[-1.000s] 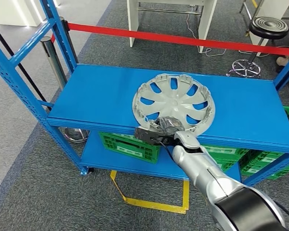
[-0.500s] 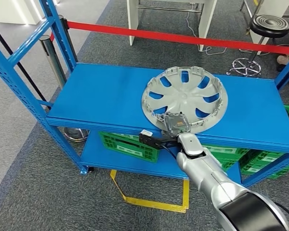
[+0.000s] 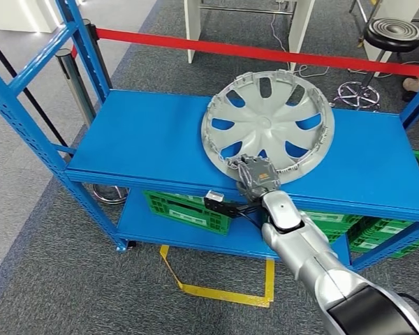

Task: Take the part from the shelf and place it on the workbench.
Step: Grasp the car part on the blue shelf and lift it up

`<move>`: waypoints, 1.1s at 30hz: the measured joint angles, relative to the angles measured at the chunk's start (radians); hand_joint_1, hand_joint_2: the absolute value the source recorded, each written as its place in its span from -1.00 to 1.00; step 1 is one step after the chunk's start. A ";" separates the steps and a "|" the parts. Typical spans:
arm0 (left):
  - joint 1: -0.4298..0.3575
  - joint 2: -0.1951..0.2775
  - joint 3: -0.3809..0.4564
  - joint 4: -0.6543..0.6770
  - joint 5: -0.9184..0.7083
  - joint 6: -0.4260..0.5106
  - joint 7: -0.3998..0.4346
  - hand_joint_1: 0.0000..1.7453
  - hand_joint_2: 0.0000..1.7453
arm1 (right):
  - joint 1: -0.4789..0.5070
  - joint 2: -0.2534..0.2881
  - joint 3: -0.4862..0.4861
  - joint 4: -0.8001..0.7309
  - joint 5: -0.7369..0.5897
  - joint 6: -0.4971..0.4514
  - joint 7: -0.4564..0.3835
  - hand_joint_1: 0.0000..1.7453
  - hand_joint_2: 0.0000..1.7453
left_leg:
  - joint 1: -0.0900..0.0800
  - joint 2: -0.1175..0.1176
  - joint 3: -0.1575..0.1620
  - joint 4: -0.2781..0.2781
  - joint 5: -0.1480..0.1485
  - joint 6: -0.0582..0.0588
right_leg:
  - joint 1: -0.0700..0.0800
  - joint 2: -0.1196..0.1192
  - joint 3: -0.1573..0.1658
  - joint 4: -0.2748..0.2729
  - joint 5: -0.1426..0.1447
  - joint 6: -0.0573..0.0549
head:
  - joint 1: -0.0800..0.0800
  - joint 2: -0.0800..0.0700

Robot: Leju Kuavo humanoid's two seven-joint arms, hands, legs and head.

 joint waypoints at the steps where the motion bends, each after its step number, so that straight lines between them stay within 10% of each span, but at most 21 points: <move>1: 0.000 0.000 -0.001 0.000 -0.001 0.000 0.000 -1.00 -1.00 | 0.008 -0.003 0.000 -0.015 0.003 -0.004 -0.002 1.00 1.00 | 0.000 0.000 0.000 0.000 0.000 0.000 | 0.000 0.000 0.000 0.000 0.000 0.000 | 0.000 0.000; 8: 0.000 0.001 -0.005 0.000 -0.001 -0.006 -0.020 -1.00 -1.00 | 0.048 -0.018 0.002 -0.091 0.009 -0.021 -0.017 1.00 1.00 | 0.000 0.000 -0.001 0.000 0.000 0.000 | 0.000 -0.001 -0.001 0.000 0.000 0.000 | 0.000 0.000; 12: 0.000 0.001 -0.009 0.000 0.004 -0.037 -0.071 -1.00 1.00 | 0.100 -0.037 0.000 -0.180 0.006 -0.032 -0.037 1.00 1.00 | 0.000 0.000 -0.001 0.000 0.000 0.000 | 0.000 0.000 -0.001 0.000 0.000 0.000 | 0.000 0.000; 31: 0.002 -0.003 -0.050 0.000 -0.015 -0.075 -0.118 -1.00 1.00 | 0.268 -0.107 -0.014 -0.540 0.006 -0.025 -0.073 1.00 1.00 | 0.000 0.000 -0.003 0.000 0.000 0.000 | 0.000 -0.001 -0.003 0.000 0.000 0.000 | 0.000 0.000; 33: 0.002 -0.003 -0.054 0.000 -0.025 -0.074 -0.115 -1.00 0.00 | 0.273 -0.111 -0.016 -0.552 0.006 -0.023 -0.073 1.00 1.00 | 0.000 0.000 -0.003 0.000 0.000 0.000 | 0.000 -0.001 -0.003 0.000 0.000 0.000 | 0.000 0.000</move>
